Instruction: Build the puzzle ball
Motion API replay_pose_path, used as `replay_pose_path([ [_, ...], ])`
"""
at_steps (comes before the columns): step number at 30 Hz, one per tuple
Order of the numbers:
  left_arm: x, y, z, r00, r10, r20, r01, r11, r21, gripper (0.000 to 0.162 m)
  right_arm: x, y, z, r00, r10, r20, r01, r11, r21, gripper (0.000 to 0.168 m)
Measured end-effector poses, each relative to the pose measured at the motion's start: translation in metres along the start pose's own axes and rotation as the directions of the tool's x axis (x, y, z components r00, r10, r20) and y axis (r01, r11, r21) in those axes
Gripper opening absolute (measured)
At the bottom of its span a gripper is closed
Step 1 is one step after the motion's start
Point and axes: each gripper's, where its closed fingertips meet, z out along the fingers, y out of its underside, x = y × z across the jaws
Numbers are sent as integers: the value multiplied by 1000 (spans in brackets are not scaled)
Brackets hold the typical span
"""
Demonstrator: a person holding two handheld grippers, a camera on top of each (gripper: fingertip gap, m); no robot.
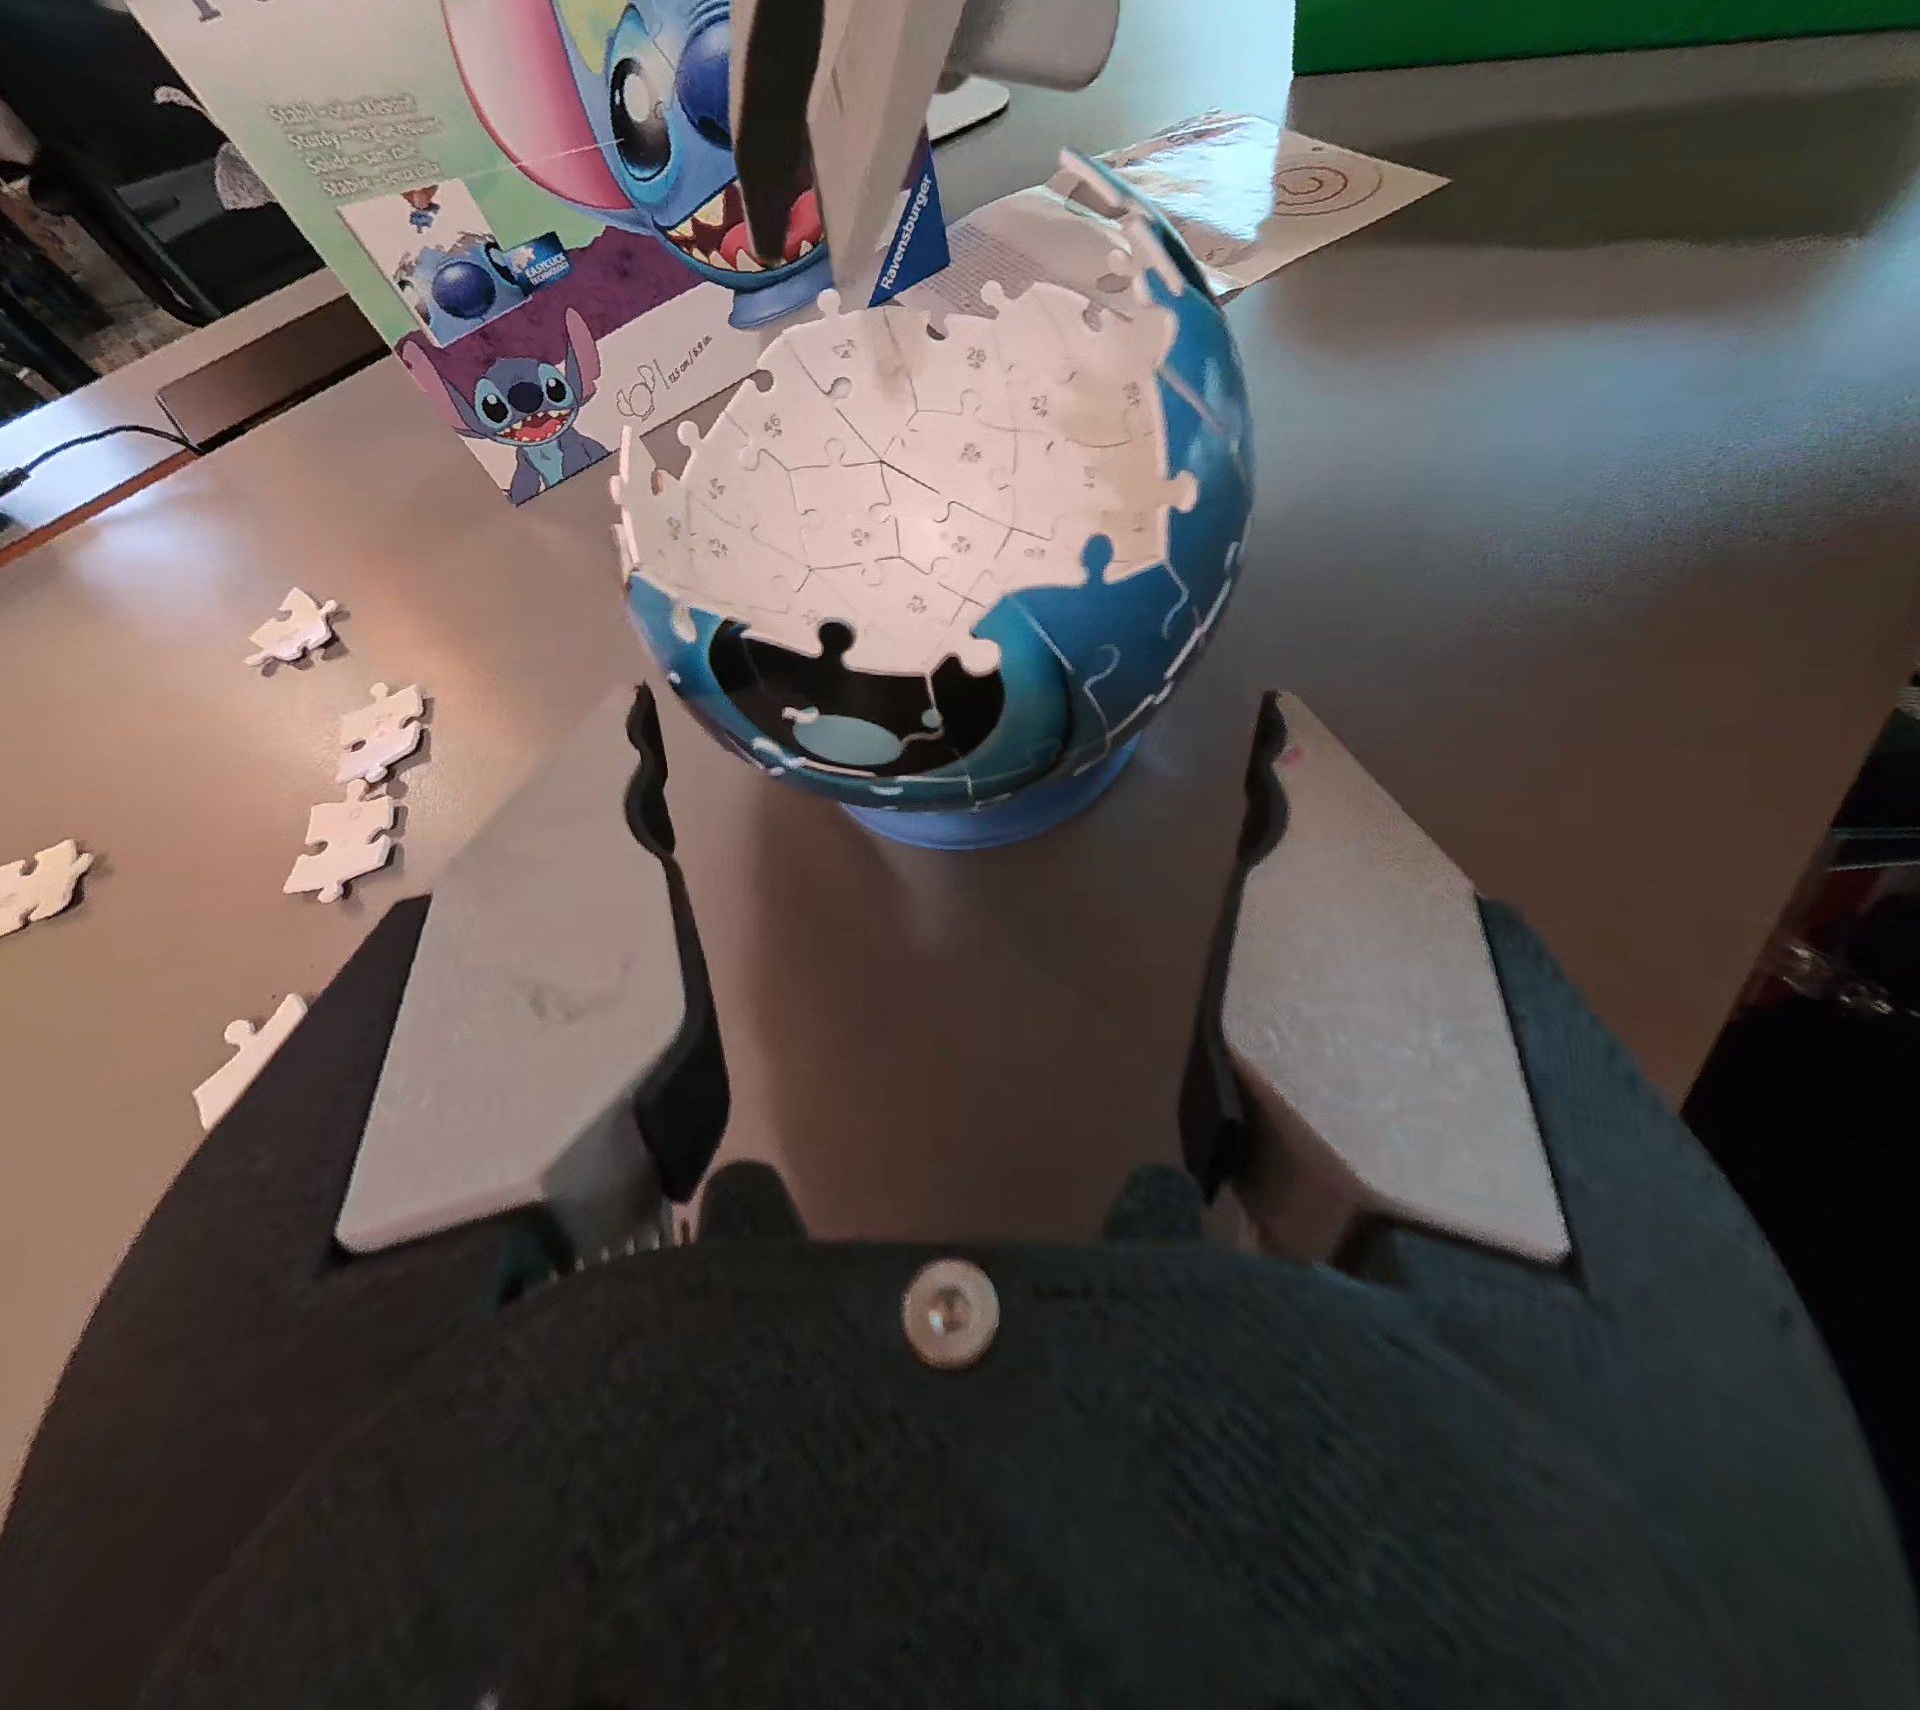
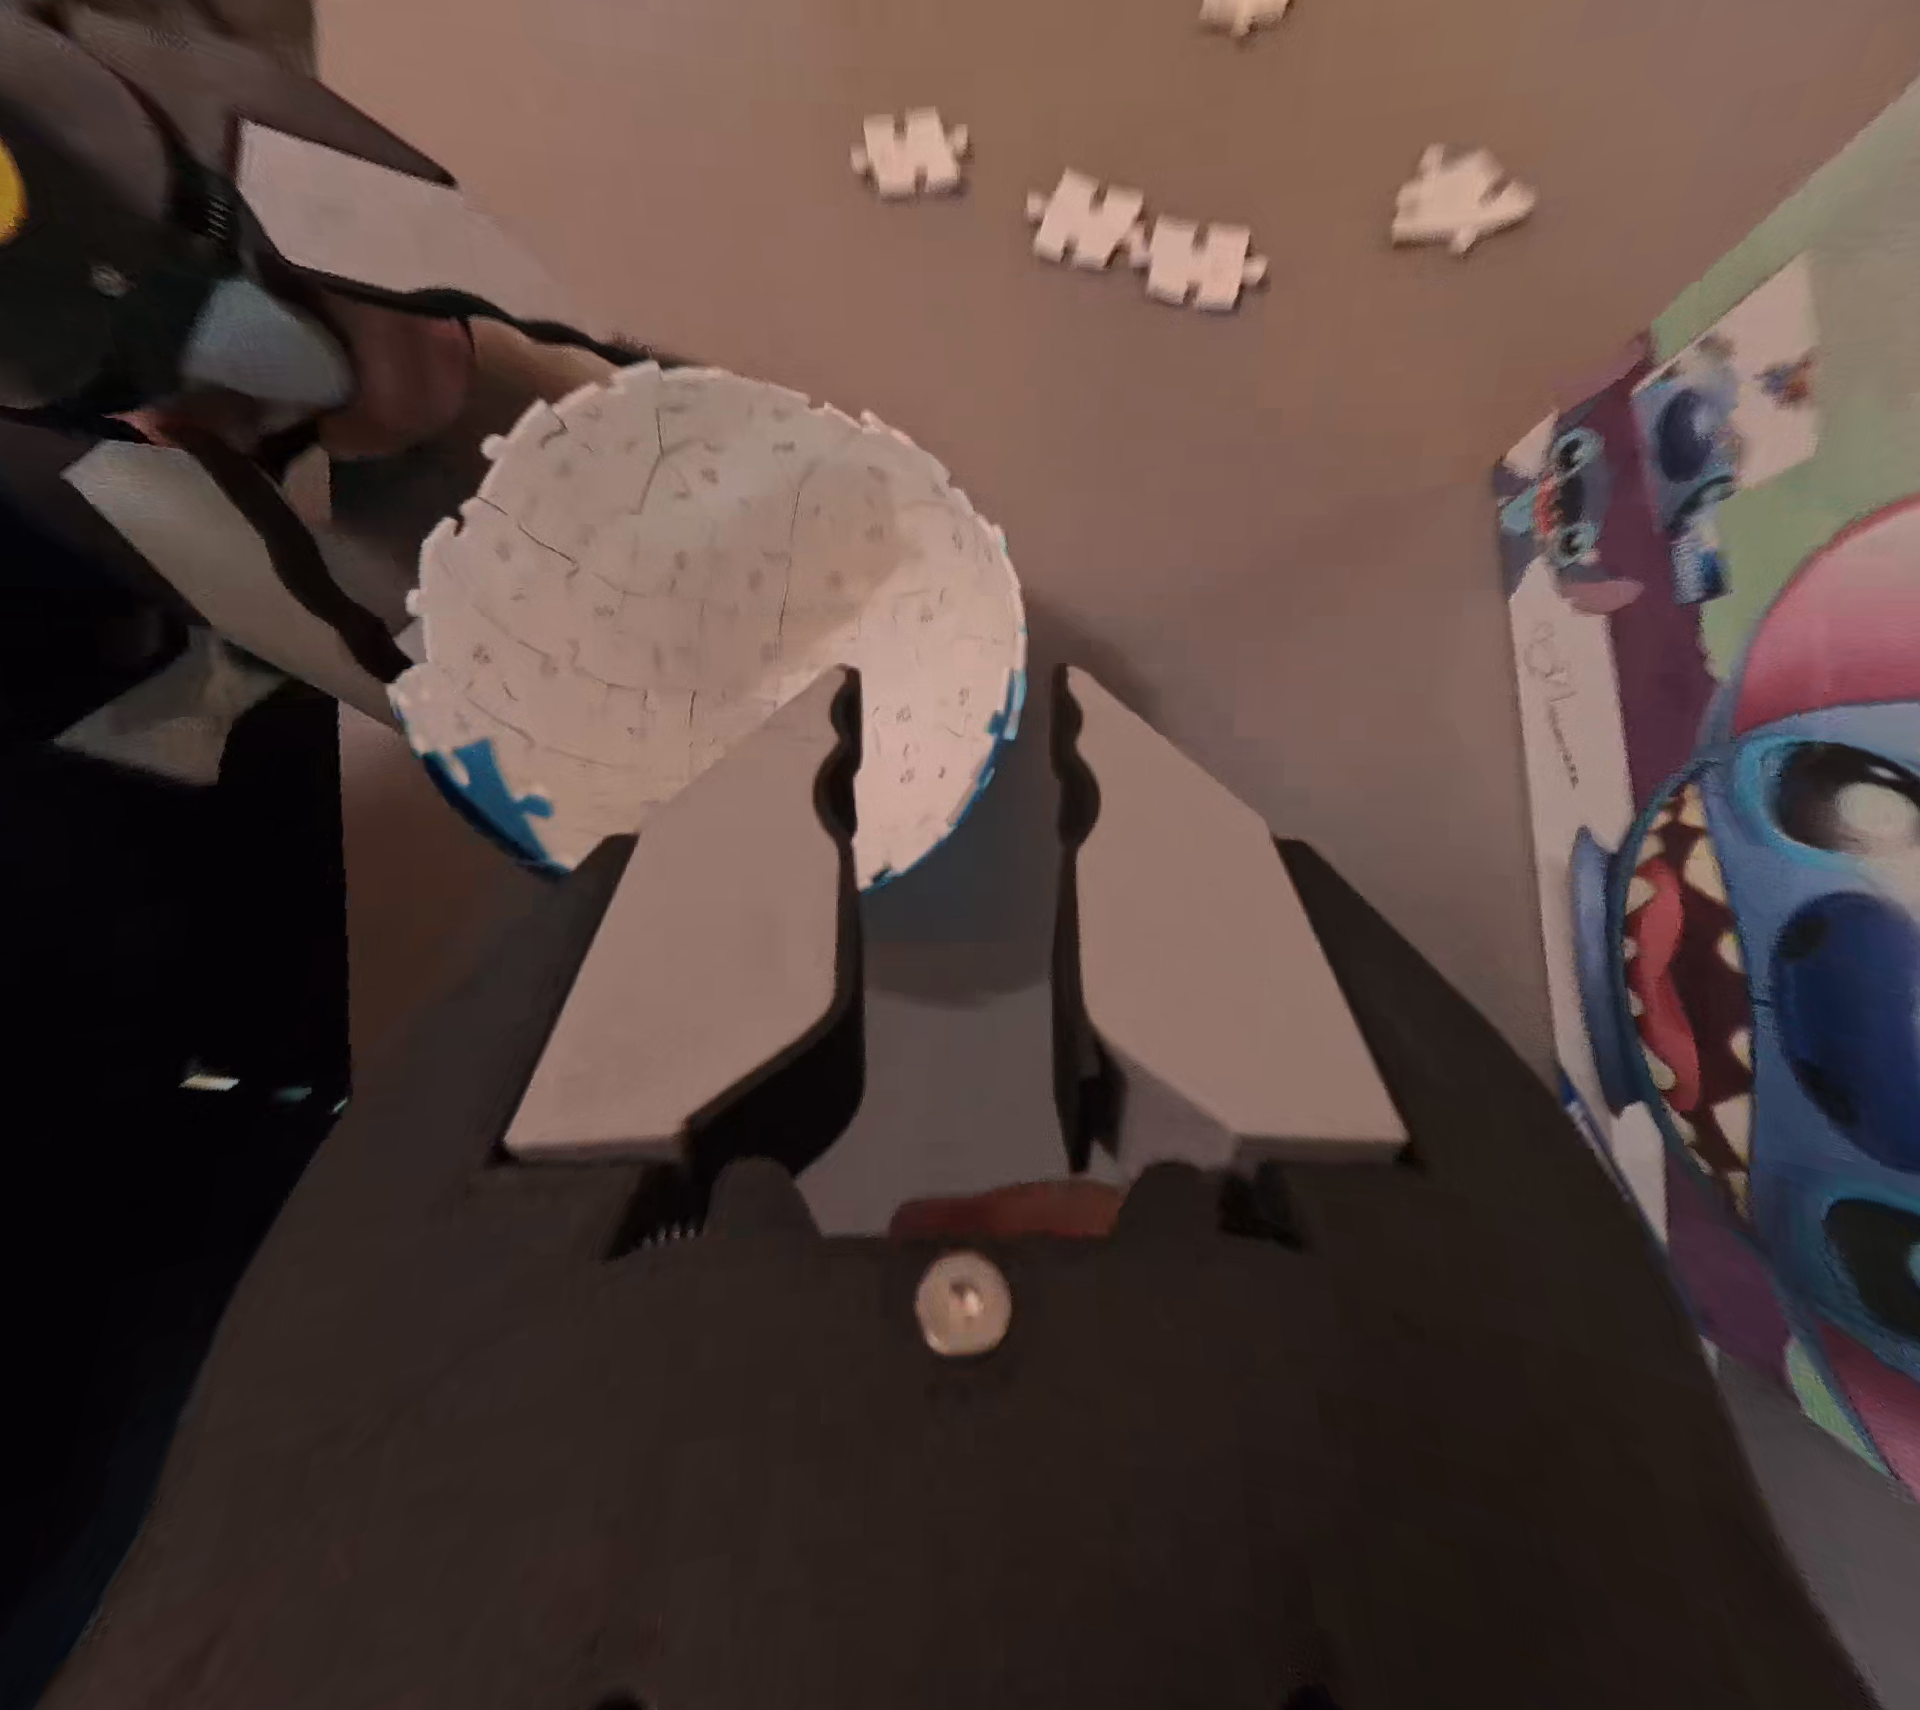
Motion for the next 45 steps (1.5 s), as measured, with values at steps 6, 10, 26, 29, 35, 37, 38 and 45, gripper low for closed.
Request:
replay_pose_path([
  [6, -1, 0, 0, 1000, -21, 15, 21, 1000, -4, 108, 2, 10, 19, 998, 50, -36, -59, 951, -305, 36],
  [10, -2, 2, 0, 999, -36, 15, 37, 999, -14, 108, 17, 6, 13, 991, -4, -132, -42, 937, -346, 47],
  [26, -1, 4, 7, 998, -56, 14, 57, 997, -50, 104, 11, 41, 36, 1000, -1, 14, 9, 837, -547, 6],
  [29, -1, 3, 7, 997, -71, 10, 71, 997, -43, 102, 11, 40, 37, 999, 12, 35, 8, 845, -534, 4],
  [35, 2, 2, 8, 996, -85, -16, 85, 996, -41, 103, 6, 37, 42, 995, 66, 72, -20, 856, -517, 2],
  [37, 3, 2, 9, 996, -86, -13, 85, 996, -40, 104, 5, 37, 43, 995, 73, 64, -29, 854, -520, 1],
  [38, 3, 1, 9, 996, -86, -13, 85, 996, -39, 105, 5, 37, 43, 996, 67, 59, -26, 854, -520, 1],
  [45, 6, -1, 11, 996, -94, 9, 94, 995, -35, 109, 2, 34, 46, 999, 20, 26, -4, 857, -515, 1],
])
